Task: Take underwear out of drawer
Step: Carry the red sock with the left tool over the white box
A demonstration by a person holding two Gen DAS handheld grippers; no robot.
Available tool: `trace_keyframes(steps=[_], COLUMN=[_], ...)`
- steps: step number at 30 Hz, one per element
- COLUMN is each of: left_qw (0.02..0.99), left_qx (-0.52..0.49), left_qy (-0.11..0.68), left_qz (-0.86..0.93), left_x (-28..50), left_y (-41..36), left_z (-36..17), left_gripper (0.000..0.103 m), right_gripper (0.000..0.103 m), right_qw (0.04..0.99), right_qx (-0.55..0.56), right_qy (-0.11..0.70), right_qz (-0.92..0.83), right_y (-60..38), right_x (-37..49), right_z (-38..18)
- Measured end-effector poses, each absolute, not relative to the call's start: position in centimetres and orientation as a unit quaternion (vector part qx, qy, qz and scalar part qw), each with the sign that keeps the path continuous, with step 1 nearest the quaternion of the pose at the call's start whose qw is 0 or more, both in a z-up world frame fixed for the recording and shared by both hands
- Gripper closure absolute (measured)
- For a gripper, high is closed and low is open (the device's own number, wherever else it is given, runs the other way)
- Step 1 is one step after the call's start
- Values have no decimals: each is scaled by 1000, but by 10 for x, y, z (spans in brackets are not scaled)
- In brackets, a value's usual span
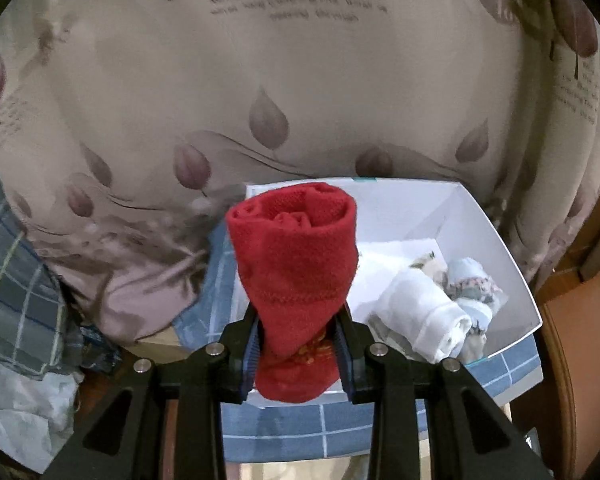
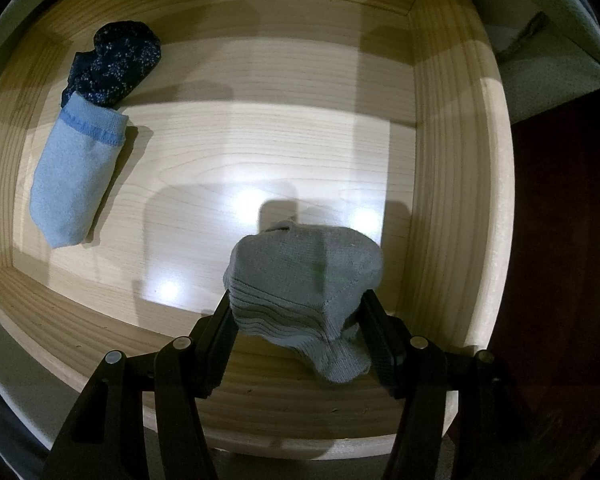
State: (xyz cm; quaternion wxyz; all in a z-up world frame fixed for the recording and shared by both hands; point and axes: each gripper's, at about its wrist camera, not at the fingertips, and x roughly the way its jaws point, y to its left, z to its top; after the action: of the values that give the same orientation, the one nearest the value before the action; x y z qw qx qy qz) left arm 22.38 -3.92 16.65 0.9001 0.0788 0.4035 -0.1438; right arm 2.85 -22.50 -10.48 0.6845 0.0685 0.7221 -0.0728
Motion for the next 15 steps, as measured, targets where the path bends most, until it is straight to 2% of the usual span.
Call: trace_keyframes(steps=[10, 15], left_qw=[879, 877], left_qx=[83, 77], left_qy=[443, 453], left_qz=[-154, -142], left_x=[245, 246], left_y=[-57, -57], left_z=[140, 133], left_gripper=[70, 64], right_gripper=[46, 46], right_qw=[684, 684], right_qx=[69, 68], right_qy=[722, 723], right_qz=[-74, -74], right_y=[-229, -231], right_x=[30, 31], right_z=[-104, -106])
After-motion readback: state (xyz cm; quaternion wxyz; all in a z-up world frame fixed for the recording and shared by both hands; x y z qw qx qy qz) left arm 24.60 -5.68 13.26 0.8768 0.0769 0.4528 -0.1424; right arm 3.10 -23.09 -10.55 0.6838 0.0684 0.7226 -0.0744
